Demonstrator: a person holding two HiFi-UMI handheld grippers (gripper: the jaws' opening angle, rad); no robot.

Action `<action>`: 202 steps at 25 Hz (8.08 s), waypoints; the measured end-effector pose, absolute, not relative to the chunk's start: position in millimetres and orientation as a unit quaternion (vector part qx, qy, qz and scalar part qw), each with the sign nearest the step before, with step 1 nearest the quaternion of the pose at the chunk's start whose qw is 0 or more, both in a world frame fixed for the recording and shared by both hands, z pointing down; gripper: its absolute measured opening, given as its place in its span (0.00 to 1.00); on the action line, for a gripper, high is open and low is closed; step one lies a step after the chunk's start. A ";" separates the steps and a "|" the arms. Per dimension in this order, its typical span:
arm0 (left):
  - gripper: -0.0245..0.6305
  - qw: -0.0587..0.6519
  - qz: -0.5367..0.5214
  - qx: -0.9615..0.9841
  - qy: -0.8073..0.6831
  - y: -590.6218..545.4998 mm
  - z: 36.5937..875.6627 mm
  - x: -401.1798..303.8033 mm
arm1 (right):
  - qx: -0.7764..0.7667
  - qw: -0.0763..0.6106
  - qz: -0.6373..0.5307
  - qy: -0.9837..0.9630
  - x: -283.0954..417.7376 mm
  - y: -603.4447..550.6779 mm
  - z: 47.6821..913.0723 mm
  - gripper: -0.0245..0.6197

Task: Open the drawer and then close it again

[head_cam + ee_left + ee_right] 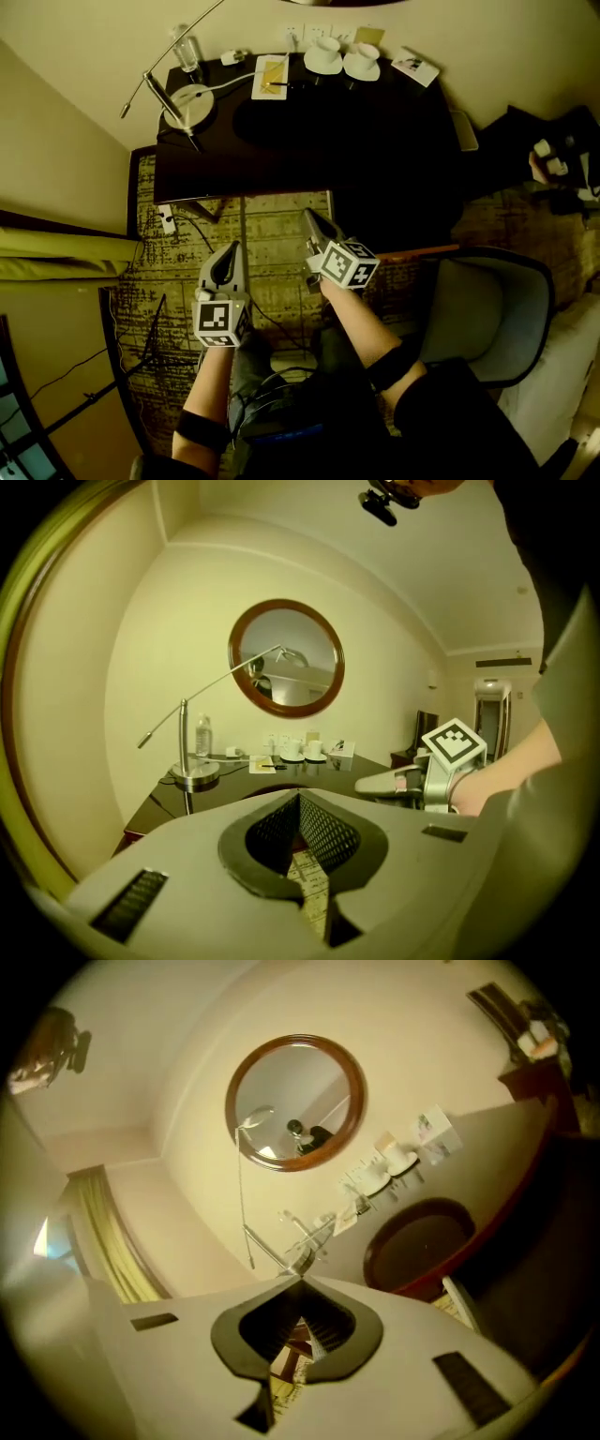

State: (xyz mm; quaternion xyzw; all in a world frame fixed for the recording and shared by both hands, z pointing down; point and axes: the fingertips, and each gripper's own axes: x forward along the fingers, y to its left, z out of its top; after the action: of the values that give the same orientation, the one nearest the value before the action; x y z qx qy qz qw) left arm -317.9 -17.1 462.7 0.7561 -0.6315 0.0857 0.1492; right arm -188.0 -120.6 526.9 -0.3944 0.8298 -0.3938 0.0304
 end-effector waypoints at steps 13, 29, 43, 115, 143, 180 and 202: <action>0.04 0.122 0.092 0.778 -0.610 22.7 389.7 -283.2 | -0.395 -0.143 -0.129 0.899 -125.0 -48.3 391.1 0.04; 0.04 0.103 0.093 0.781 -0.608 17.6 370.3 -231.2 | -0.427 -0.122 -0.145 0.884 -52.6 -51.0 389.7 0.04; 0.04 0.103 0.095 0.772 -0.619 12.3 375.2 -146.3 | -0.429 -0.155 -0.143 0.878 52.9 -53.8 422.5 0.04; 0.04 0.235 0.178 0.709 -0.641 -37.1 748.3 67.3 | -0.328 -0.189 -0.112 0.919 145.6 -252.1 563.2 0.04; 0.04 0.195 0.156 0.729 -0.638 -230.1 746.0 23.3 | -0.384 -0.176 -0.124 0.898 176.8 -283.2 564.4 0.04; 0.04 0.157 0.158 0.783 -0.581 -141.4 500.7 -4.1 | -0.407 -0.145 -0.149 0.889 160.5 -212.5 455.3 0.04; 0.04 0.106 0.079 0.758 -0.639 -62.1 342.7 -74.6 | -0.399 -0.126 -0.116 0.901 158.2 -150.1 373.0 0.04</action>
State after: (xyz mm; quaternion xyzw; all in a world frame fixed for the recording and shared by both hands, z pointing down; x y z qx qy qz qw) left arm -74.6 -62.1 342.7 0.7580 -0.6388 0.0789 0.1060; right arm 158.2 -150.1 373.0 -0.3991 0.9008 -0.1162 -0.1260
